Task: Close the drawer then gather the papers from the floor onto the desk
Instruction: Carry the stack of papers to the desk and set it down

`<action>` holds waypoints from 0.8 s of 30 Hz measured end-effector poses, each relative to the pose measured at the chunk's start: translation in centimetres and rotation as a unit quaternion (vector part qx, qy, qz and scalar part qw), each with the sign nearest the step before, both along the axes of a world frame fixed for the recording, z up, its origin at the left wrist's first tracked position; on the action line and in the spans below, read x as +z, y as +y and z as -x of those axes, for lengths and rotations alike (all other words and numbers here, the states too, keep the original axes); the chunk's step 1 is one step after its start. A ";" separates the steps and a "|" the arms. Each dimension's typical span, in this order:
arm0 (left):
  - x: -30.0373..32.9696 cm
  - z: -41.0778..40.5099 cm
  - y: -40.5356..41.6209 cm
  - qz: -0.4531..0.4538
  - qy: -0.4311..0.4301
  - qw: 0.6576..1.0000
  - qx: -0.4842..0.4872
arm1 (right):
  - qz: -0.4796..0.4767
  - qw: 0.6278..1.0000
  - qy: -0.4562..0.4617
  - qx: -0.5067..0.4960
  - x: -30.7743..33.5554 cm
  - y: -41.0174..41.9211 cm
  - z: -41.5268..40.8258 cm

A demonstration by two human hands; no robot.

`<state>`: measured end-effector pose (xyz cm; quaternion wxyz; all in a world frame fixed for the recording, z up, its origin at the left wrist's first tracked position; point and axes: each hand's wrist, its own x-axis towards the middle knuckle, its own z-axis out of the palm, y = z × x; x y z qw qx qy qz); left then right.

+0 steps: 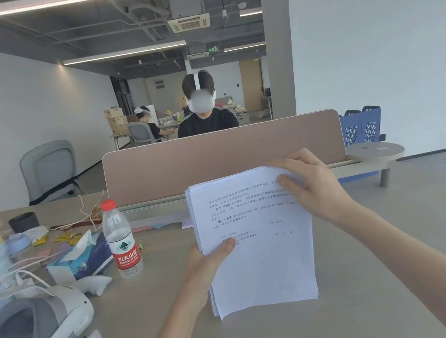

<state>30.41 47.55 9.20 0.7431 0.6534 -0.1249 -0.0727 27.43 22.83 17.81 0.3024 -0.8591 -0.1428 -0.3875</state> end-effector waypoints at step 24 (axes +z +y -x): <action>-3.5 -0.2 -2.0 -0.027 0.025 0.992 0.118 | -0.397 0.901 0.163 0.058 -11.1 3.3 0.6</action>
